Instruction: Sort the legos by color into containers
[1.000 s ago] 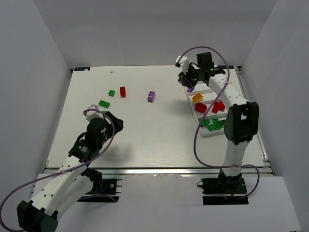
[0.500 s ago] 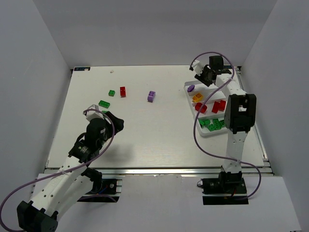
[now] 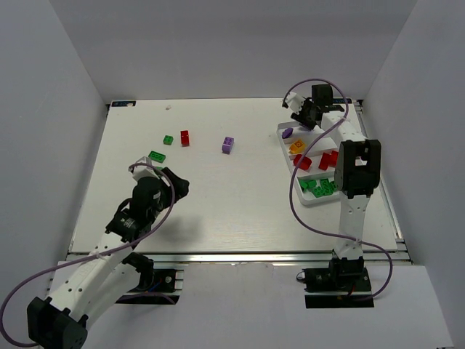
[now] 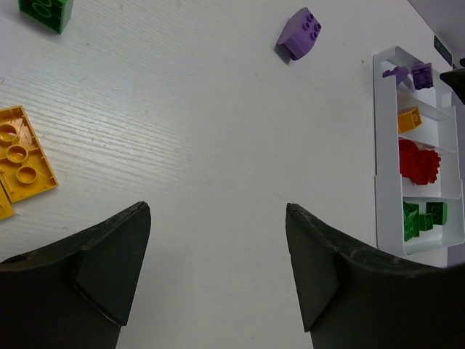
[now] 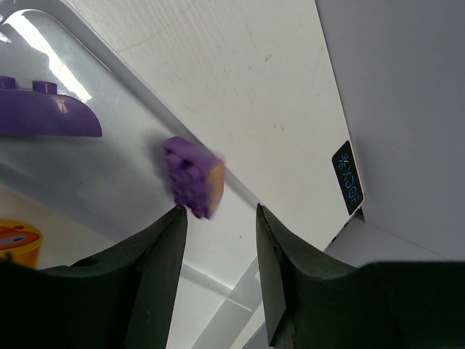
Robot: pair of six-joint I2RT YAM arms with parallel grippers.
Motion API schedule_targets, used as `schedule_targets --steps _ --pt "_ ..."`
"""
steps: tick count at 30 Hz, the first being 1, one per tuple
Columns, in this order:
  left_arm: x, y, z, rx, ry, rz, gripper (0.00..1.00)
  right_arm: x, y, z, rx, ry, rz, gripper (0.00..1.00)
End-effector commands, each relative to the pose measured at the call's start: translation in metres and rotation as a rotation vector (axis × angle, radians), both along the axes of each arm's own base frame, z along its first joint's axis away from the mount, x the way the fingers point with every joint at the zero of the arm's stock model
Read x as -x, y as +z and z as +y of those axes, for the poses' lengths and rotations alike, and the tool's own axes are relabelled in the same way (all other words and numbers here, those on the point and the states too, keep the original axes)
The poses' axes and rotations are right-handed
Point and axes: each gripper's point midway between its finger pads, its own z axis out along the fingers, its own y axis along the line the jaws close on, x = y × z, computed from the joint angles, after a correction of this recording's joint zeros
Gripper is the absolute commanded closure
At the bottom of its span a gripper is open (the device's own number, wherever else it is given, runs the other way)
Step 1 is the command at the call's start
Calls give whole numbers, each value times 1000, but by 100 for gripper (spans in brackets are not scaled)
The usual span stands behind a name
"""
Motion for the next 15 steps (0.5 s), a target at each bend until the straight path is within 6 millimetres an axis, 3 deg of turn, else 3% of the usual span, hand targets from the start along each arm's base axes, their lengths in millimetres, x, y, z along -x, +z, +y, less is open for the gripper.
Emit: schedule_targets --steps 1,7,10,11,14,15 --pt "-3 3 -7 30 -21 -16 16 -9 12 1 2 13 -50 51" --pt "-7 2 -14 34 -46 -15 16 -6 13 2 -28 -1 -35 47" --pt "-11 2 -17 28 -62 -18 16 -3 33 9 -128 -20 -28 47" --pt "-14 4 -19 20 -71 -27 16 -5 49 13 -167 -17 -40 47" --pt "-24 3 -26 -15 -104 -14 17 28 64 41 -351 79 99 47" --pt "-30 11 -29 -21 -114 -26 18 47 72 49 -388 106 150 47"
